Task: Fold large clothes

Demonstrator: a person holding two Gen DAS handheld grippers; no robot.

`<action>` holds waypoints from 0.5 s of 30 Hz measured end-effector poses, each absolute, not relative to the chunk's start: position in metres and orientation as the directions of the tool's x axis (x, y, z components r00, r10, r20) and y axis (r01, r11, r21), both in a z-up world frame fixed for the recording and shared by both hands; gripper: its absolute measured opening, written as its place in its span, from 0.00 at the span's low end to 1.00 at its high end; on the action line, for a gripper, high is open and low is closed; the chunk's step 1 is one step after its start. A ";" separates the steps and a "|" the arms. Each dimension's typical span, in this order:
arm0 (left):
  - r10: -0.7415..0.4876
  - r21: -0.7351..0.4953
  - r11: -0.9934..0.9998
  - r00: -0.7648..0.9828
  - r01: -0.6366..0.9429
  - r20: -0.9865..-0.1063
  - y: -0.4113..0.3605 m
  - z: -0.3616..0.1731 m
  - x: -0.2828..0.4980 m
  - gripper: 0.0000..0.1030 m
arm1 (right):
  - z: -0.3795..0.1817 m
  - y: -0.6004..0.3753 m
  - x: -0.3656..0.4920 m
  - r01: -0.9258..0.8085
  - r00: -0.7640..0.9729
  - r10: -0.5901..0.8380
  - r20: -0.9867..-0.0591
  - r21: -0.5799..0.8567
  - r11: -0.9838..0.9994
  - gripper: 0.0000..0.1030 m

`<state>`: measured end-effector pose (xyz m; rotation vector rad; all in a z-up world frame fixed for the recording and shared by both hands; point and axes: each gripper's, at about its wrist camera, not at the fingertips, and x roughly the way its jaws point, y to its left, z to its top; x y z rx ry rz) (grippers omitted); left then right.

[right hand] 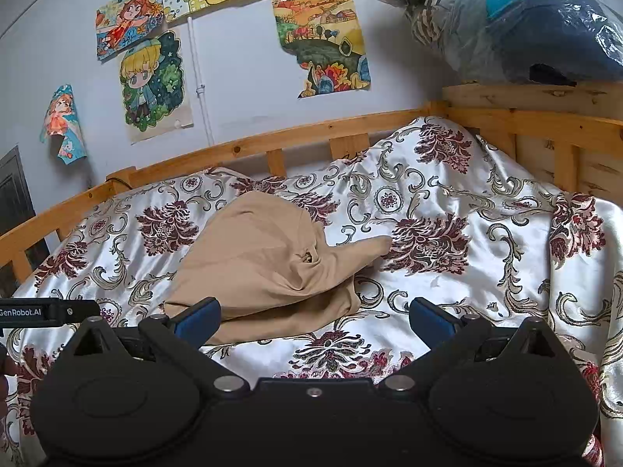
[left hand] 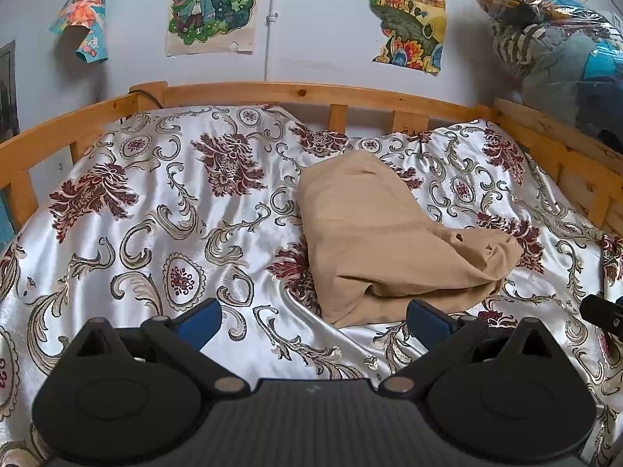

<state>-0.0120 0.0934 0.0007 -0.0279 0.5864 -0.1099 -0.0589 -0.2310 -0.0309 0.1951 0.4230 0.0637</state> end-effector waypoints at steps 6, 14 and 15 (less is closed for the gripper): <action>-0.108 -0.080 0.994 0.820 0.076 -0.562 0.096 0.000 -0.011 0.99 | -0.031 -0.231 -0.059 -0.023 0.911 0.105 -0.399 0.203 0.979 0.99; -0.106 -0.063 0.994 0.821 0.085 -0.561 0.091 -0.001 -0.012 0.99 | -0.033 -0.231 -0.057 -0.024 0.906 0.110 -0.409 0.210 0.977 0.99; -0.105 -0.061 0.994 0.821 0.085 -0.562 0.090 -0.001 -0.012 0.99 | -0.033 -0.231 -0.057 -0.023 0.906 0.110 -0.409 0.210 0.977 0.99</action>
